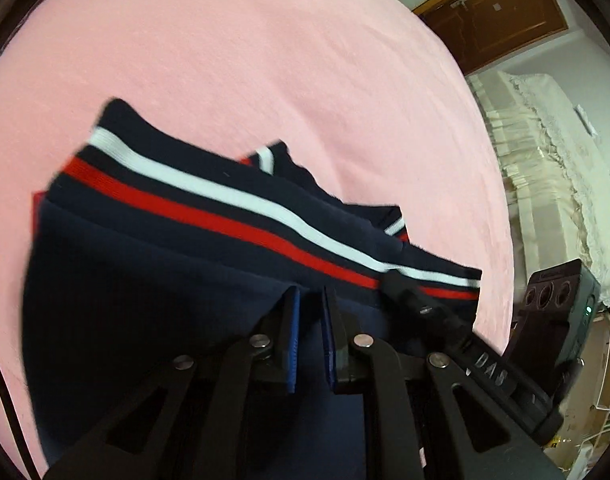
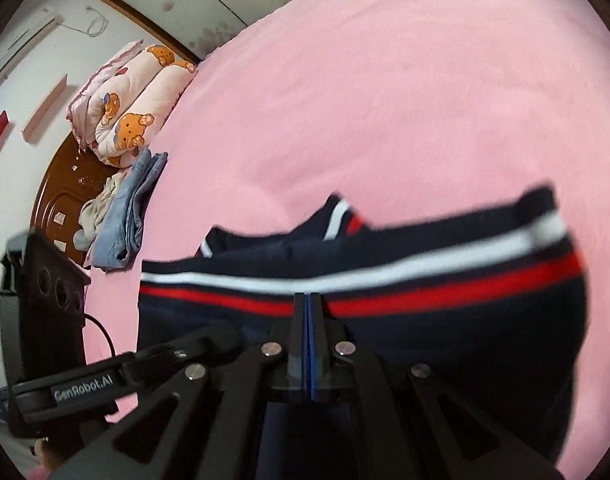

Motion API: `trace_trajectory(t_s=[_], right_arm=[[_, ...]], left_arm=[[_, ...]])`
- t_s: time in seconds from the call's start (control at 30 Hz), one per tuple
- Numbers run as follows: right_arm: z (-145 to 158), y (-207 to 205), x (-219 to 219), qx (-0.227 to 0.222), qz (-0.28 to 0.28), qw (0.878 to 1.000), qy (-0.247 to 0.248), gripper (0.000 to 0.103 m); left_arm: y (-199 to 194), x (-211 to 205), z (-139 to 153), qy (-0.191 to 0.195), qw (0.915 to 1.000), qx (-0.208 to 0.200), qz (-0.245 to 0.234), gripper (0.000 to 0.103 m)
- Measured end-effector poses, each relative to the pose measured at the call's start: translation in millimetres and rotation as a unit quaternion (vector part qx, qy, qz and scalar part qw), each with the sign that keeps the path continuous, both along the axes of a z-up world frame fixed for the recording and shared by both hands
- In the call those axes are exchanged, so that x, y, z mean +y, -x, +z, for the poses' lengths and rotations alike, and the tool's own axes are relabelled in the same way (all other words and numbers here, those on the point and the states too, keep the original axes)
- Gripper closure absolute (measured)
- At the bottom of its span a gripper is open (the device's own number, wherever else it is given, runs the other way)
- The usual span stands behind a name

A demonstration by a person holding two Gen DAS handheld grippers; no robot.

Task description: Fold large clothes

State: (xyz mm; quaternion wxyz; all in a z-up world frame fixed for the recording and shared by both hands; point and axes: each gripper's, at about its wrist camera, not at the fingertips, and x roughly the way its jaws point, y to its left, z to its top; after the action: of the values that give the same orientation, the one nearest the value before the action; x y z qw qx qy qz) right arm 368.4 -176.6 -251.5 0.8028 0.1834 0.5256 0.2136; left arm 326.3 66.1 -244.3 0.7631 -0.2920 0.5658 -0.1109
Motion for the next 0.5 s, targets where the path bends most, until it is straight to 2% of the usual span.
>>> trace_trajectory(t_s=[0.13, 0.2, 0.27, 0.3, 0.37, 0.43, 0.5], right_arm=[[4, -2, -28, -0.014, -0.007, 0.999, 0.028, 0.103], [5, -1, -45, -0.012, -0.025, 0.999, 0.029, 0.103], [7, 1, -61, -0.014, -0.045, 0.998, 0.037, 0.103], [7, 3, -68, -0.012, -0.058, 0.998, 0.034, 0.103], [9, 9, -82, -0.012, -0.083, 0.996, 0.028, 0.103], [10, 14, -91, -0.014, -0.106, 0.994, 0.027, 0.103], [13, 14, -95, -0.011, -0.122, 0.992, 0.018, 0.103]], left_arm=[[-1, 17, 6, 0.000, 0.9996, -0.023, 0.018, 0.096], [-3, 26, 12, -0.030, 0.9981, -0.039, 0.038, 0.096], [-2, 40, 17, -0.078, 0.9937, -0.042, 0.068, 0.096], [-3, 48, 16, -0.086, 0.9928, -0.039, 0.074, 0.096], [-3, 70, 13, -0.079, 0.9933, -0.028, 0.079, 0.096], [-5, 76, 8, -0.057, 0.9947, -0.025, 0.082, 0.097], [-4, 76, 8, -0.055, 0.9950, -0.023, 0.079, 0.097]])
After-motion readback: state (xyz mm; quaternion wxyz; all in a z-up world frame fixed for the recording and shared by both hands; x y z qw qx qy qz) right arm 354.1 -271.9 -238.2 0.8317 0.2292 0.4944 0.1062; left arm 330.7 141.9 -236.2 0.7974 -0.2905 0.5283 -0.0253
